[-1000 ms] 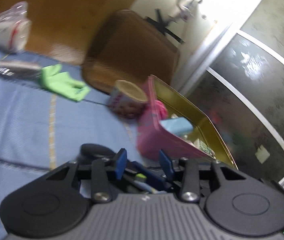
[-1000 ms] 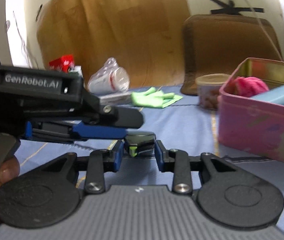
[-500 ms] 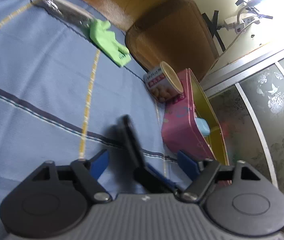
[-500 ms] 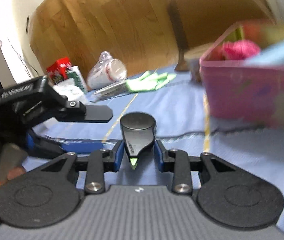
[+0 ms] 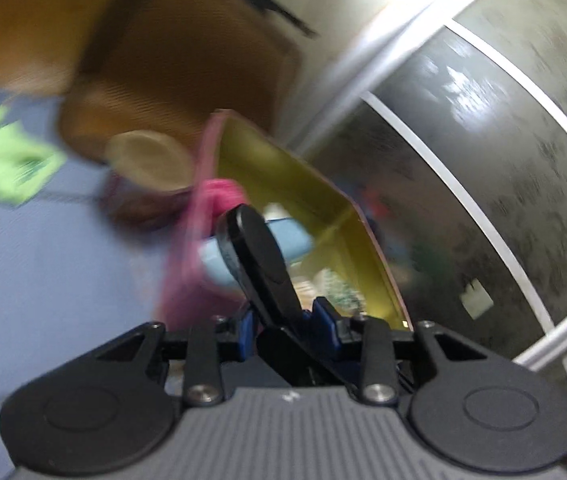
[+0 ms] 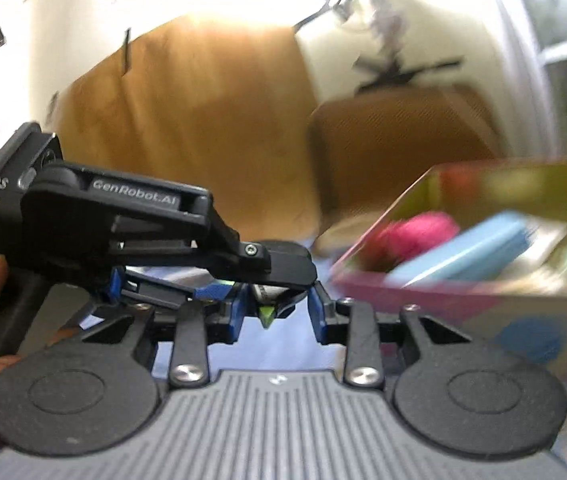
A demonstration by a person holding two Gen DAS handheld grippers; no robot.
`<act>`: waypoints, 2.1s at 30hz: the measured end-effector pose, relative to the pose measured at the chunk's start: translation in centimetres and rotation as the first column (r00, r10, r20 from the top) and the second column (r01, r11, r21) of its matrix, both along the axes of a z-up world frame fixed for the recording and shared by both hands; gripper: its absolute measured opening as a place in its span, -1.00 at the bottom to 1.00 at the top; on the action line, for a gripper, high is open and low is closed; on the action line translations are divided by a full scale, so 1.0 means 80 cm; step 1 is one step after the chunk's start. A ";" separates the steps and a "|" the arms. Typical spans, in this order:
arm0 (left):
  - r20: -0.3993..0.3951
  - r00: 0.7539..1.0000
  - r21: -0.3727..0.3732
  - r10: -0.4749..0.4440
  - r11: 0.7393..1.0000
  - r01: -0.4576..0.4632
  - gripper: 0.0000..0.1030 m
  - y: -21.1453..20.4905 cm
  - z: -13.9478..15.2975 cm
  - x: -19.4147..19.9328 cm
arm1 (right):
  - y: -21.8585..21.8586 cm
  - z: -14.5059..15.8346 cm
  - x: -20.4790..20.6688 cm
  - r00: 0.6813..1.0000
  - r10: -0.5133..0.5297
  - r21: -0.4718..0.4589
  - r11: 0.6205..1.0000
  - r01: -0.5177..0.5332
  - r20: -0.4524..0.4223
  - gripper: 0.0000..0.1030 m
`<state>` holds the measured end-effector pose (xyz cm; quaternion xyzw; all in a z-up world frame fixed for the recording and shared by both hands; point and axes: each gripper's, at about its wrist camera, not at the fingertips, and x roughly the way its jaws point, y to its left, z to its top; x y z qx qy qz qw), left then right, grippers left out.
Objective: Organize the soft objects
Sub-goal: 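Carry the black clip into the pink tin and release it, then move the left gripper to the white card in plastic and grasp it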
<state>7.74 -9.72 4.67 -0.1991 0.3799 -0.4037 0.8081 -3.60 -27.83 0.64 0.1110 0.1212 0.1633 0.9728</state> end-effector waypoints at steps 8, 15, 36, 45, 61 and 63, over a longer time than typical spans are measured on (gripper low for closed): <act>0.011 0.988 0.048 -0.154 0.987 0.153 -0.39 -0.129 -0.015 0.042 | -0.072 -0.013 0.019 0.963 -0.269 -0.030 0.963 0.269 0.002 -0.31; 0.033 0.992 0.147 -0.126 0.982 0.120 0.02 -0.164 -0.029 0.048 | -0.094 -0.028 0.040 0.923 -0.384 -0.108 0.919 0.380 -0.019 -0.18; 0.200 0.853 0.184 0.481 0.837 -0.515 0.49 0.223 -0.051 -0.016 | 0.037 0.000 0.038 0.998 -0.030 -0.150 0.988 0.038 0.051 0.09; 0.188 0.730 0.038 0.657 0.738 -0.674 0.58 0.304 -0.069 -0.029 | 0.196 0.006 0.177 0.934 0.292 -0.197 0.923 -0.332 -0.206 0.10; 0.121 0.734 -0.042 0.669 0.742 -0.669 0.67 0.328 -0.079 -0.025 | 0.332 -0.033 0.384 0.804 0.220 -0.197 0.903 -0.382 -0.552 0.35; 0.113 0.729 -0.048 0.675 0.736 -0.675 0.67 0.331 -0.080 -0.024 | 0.327 -0.030 0.369 0.775 0.274 -0.190 0.874 -0.448 -0.569 0.35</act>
